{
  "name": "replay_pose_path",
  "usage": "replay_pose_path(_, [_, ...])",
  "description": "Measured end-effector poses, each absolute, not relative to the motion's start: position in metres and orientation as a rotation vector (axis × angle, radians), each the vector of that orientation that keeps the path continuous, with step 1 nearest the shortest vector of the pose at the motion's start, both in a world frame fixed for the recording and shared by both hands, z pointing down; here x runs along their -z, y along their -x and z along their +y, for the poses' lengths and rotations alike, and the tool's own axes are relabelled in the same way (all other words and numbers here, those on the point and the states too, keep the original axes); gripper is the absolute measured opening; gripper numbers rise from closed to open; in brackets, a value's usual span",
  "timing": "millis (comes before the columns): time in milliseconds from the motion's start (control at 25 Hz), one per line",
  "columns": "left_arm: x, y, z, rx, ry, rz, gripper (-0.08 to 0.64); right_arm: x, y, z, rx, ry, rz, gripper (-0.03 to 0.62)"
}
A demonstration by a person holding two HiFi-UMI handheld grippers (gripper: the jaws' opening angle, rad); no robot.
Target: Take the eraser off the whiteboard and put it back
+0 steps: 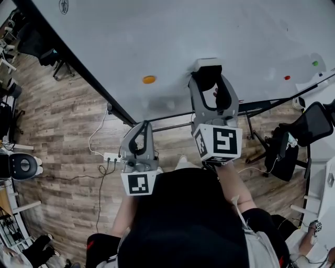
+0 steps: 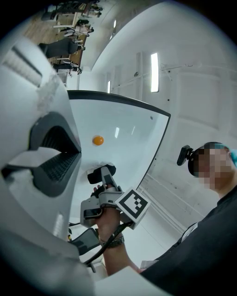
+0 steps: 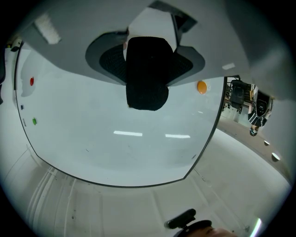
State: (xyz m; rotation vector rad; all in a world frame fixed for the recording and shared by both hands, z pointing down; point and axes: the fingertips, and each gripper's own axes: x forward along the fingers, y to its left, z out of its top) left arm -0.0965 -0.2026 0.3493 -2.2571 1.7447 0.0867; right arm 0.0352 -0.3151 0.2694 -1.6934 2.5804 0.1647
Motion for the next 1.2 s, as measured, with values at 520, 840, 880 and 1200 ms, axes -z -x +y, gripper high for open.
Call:
replay_pose_path(520, [-0.349,0.088,-0.184,-0.095,2.287,1.7,0.002,-0.266,-0.041,-0.283,-0.19,1.652,2.583,0.256])
replay_pose_path(840, [-0.346,0.082,-0.17,-0.098,2.3,1.658,0.002,-0.264,-0.044,-0.255,-0.169,1.574,2.591,0.215])
replay_pose_path(880, [-0.346,0.081,-0.167,-0.092,2.302,1.653,0.002,-0.265,-0.044,-0.251,-0.164,1.563,2.588,0.202])
replay_pose_path(1200, [-0.347,0.09,-0.143,-0.065,2.303,1.639,0.002,-0.274,-0.035,-0.215,-0.126,1.528,2.589,0.125])
